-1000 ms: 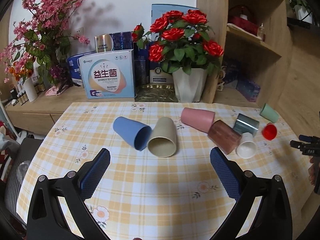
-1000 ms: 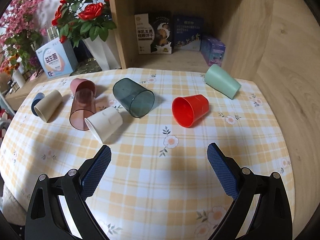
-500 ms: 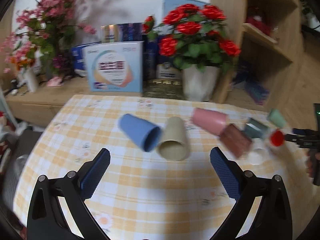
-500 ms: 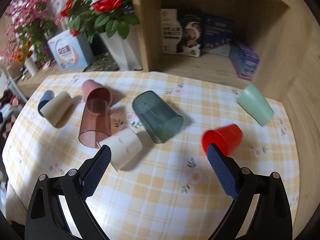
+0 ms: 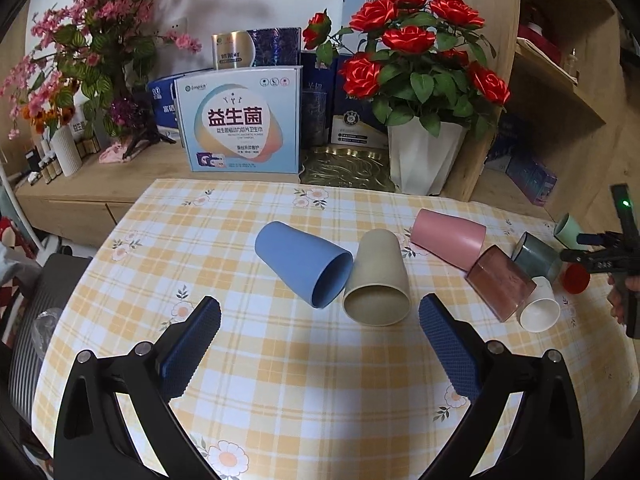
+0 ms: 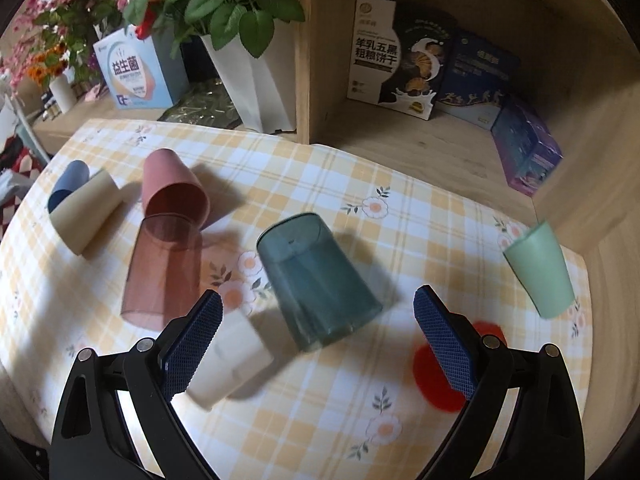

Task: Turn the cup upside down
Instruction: 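Move the right tool toward the pink cup lying on its side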

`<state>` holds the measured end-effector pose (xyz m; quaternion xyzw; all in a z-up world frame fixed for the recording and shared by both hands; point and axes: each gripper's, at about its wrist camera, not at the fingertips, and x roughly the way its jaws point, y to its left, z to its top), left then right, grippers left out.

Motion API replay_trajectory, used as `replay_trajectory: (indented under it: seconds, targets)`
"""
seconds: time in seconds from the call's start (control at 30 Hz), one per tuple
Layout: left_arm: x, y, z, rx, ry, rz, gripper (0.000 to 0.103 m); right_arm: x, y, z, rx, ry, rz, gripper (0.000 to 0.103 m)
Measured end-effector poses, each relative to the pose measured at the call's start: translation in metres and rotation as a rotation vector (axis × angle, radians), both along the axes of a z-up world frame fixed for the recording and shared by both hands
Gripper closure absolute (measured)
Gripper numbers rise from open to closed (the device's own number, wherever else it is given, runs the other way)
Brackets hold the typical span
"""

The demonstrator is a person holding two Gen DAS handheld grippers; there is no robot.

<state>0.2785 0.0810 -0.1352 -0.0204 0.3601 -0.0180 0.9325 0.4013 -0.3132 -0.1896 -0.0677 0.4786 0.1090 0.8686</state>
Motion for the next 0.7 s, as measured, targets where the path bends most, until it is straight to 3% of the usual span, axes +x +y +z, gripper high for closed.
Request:
replay_trajectory:
  seconds: [0.23,0.43,0.57,0.7]
  targets:
    - [0.004,-0.001,-0.011,0.004,0.006,0.010,0.008,0.031,0.005,-0.018,0.031,0.077,-0.008,0.010]
    - [0.005,0.001,-0.017,0.013,0.019,0.021,0.008,0.045,0.012,-0.016,0.053,0.073,-0.017,0.010]
    - [0.008,0.005,-0.015,0.019,0.011,0.032,0.009,0.056,0.036,-0.001,0.088,0.052,0.032,0.010]
    - [0.012,0.014,-0.012,0.019,0.002,0.054,0.009,0.073,0.090,0.008,0.081,0.062,0.152,0.010]
